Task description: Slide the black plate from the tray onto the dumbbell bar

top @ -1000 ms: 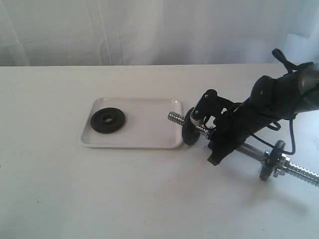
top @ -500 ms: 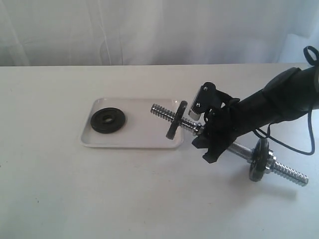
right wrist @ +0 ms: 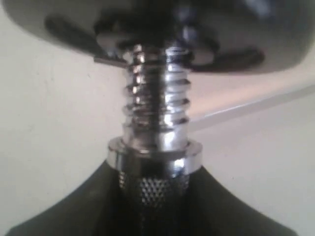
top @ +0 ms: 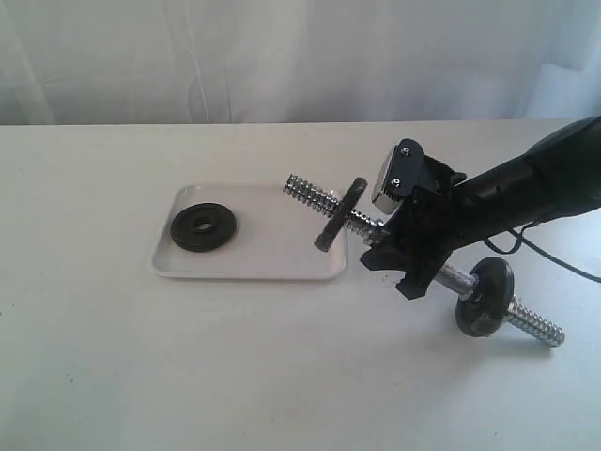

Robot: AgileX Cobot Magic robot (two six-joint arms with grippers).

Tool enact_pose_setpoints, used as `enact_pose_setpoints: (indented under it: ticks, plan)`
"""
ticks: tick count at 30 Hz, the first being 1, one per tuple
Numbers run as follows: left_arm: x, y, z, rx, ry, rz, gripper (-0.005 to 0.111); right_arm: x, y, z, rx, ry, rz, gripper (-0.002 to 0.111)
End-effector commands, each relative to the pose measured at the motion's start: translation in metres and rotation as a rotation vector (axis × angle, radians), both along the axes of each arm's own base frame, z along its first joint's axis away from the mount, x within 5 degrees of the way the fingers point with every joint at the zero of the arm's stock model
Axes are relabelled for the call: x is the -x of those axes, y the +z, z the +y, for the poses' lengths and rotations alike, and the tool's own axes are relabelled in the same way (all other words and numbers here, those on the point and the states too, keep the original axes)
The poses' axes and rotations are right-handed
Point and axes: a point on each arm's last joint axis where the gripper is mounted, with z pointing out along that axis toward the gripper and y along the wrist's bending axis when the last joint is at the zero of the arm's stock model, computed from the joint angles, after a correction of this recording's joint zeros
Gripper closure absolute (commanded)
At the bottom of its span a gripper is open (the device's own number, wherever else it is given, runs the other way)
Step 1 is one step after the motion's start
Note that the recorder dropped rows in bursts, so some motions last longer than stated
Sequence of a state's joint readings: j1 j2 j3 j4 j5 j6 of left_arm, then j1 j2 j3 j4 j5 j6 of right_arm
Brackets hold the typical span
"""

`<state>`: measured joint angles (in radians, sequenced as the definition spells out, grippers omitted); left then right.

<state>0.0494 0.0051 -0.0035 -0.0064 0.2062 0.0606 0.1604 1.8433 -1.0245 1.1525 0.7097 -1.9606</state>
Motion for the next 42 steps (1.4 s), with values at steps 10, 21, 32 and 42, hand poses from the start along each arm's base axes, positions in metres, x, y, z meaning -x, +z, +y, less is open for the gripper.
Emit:
enact_pose_setpoints:
  ticks: [10, 21, 32, 42]
  plan:
    - [-0.001, 0.002, 0.0, 0.006, 0.003, -0.041, 0.107, 0.0, 0.032, -0.003, -0.127, 0.013, -0.057, 0.108]
    - [-0.004, 0.015, 0.001, 0.065, 0.025, -0.188, 0.107, 0.002, 0.028, -0.003, -0.114, 0.02, -0.046, 0.108]
    - [0.012, 0.078, -0.007, 0.496, 0.054, -0.178, 0.107, 0.002, 0.028, -0.004, -0.112, 0.014, -0.044, 0.108]
    - [-0.011, 0.136, -0.01, 0.347, 0.013, 0.12, 0.107, 0.002, 0.028, -0.004, -0.111, 0.016, -0.047, 0.108]
